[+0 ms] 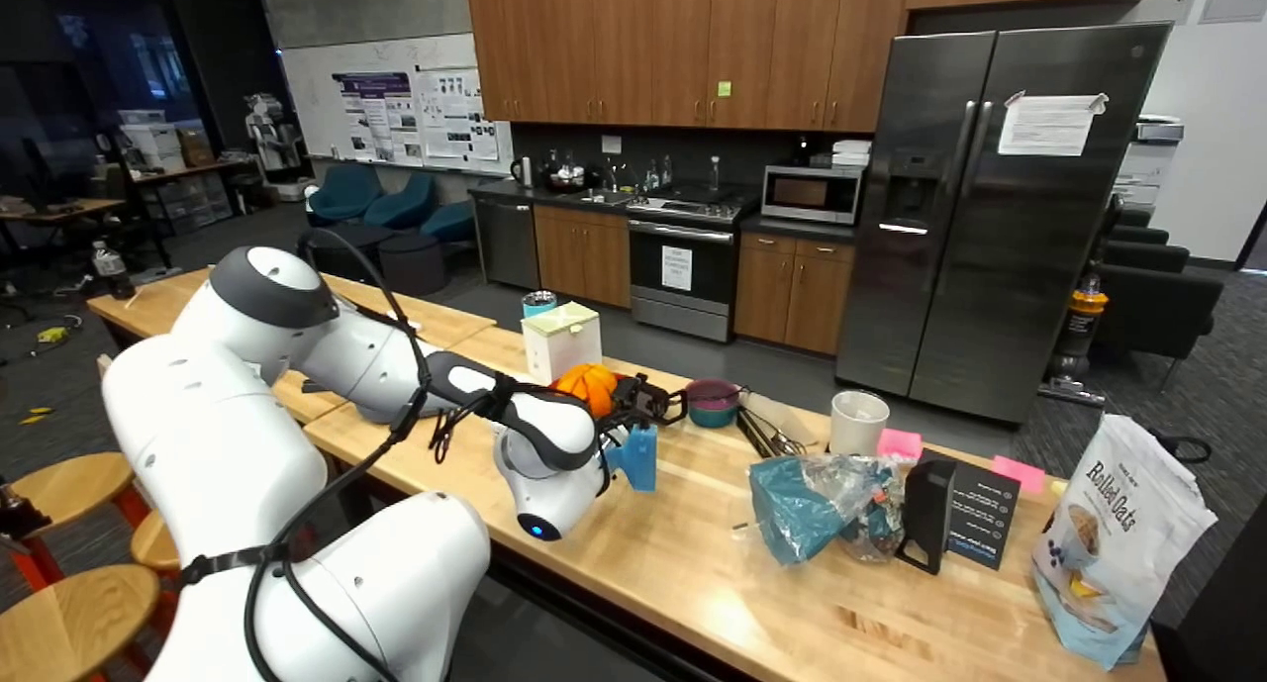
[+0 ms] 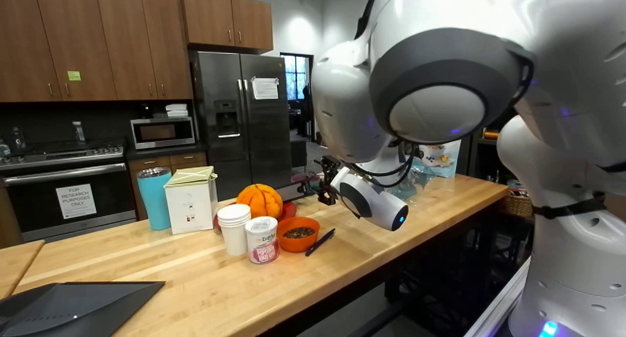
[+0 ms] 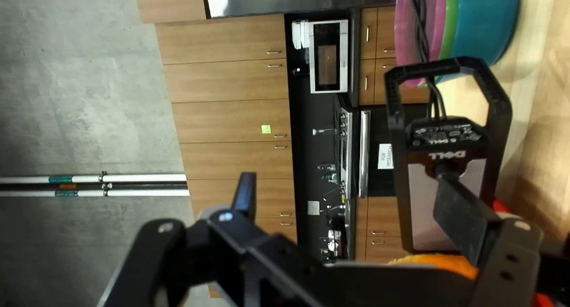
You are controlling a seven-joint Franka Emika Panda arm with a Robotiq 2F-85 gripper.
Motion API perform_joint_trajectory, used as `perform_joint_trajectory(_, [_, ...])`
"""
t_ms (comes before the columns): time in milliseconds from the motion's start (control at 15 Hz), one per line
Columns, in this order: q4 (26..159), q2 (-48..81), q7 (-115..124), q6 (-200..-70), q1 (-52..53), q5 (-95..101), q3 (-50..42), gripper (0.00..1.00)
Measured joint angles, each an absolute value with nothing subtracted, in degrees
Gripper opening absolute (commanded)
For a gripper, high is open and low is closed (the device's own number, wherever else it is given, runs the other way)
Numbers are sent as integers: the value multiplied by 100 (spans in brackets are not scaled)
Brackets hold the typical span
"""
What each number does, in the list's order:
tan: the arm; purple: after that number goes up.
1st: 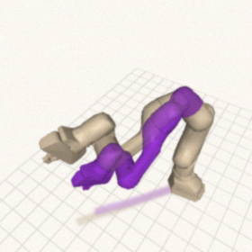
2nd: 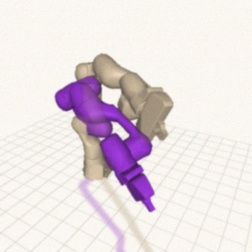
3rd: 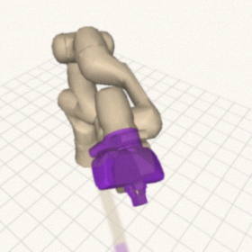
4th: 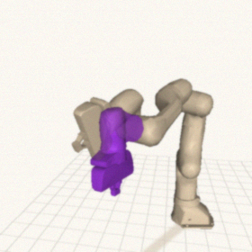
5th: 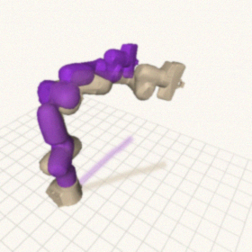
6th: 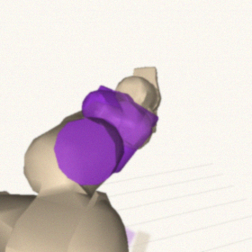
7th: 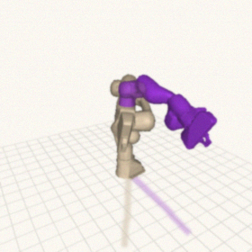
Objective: Turn the knob on the black and grey device.
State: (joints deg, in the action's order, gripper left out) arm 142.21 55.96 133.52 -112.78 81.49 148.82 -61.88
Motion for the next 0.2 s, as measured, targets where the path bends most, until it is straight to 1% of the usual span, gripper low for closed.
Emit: perform_joint_trajectory(200, [14569, 5549, 13087, -11251, 8809, 14796, -6610, 100])
